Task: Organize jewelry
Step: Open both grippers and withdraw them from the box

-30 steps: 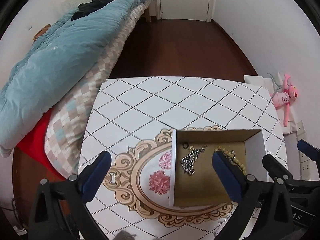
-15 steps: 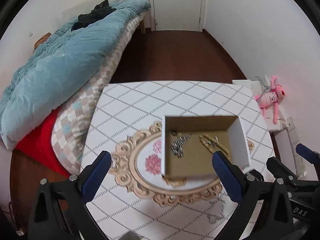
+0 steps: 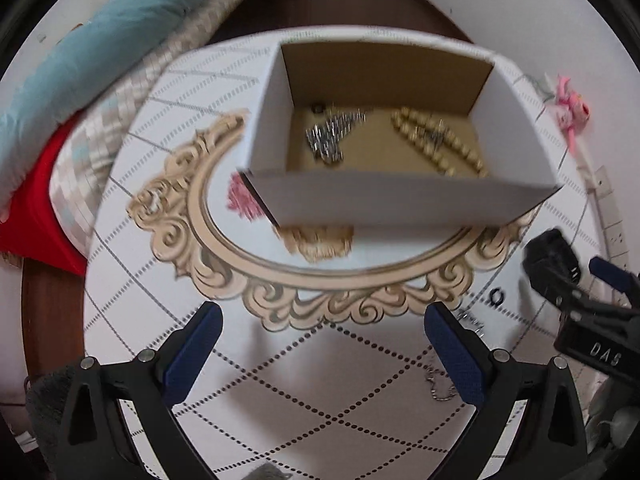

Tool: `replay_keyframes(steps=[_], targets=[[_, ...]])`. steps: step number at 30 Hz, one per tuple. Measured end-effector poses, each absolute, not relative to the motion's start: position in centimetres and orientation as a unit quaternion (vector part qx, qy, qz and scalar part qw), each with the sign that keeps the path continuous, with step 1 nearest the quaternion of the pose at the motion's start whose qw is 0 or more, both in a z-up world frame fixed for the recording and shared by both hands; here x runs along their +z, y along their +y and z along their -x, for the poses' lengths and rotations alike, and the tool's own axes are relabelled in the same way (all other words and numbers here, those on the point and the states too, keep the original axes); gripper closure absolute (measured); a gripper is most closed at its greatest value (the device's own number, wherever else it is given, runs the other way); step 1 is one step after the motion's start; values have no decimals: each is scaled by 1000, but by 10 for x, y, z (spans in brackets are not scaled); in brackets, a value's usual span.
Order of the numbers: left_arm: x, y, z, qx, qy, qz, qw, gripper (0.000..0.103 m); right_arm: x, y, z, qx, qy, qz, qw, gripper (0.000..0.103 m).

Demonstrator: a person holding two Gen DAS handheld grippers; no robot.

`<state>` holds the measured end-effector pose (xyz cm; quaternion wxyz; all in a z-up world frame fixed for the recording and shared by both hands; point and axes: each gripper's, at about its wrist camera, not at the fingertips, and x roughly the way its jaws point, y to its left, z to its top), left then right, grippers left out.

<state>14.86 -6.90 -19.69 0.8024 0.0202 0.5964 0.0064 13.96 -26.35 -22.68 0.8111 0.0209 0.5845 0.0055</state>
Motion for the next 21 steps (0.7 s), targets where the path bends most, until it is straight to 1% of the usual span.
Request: replay_keyframes(steps=[5,8,9,10,15,21], targets=[[-209,-72,-146,11,604,-31,796,0,-243,-260,-145,13,590,-25,807,0],[-212,-72,-145,11,607,-35,794,0,-242,-255,-146,10,580,-11,814,7],[-212,-72,-145,11,608,-35,793,0,-240,-253,-145,9,575,-3,818,15],[-213,-72,-144,11,609,-36,793,0,-238,-250,-144,8,571,4,821,27],[-213,-77,-137,0,613,-33,790,0,-231,-240,-133,20,556,12,831,34],[-215,-95,-119,-40,622,-16,782,1,-215,-257,-103,0,535,-40,844,34]])
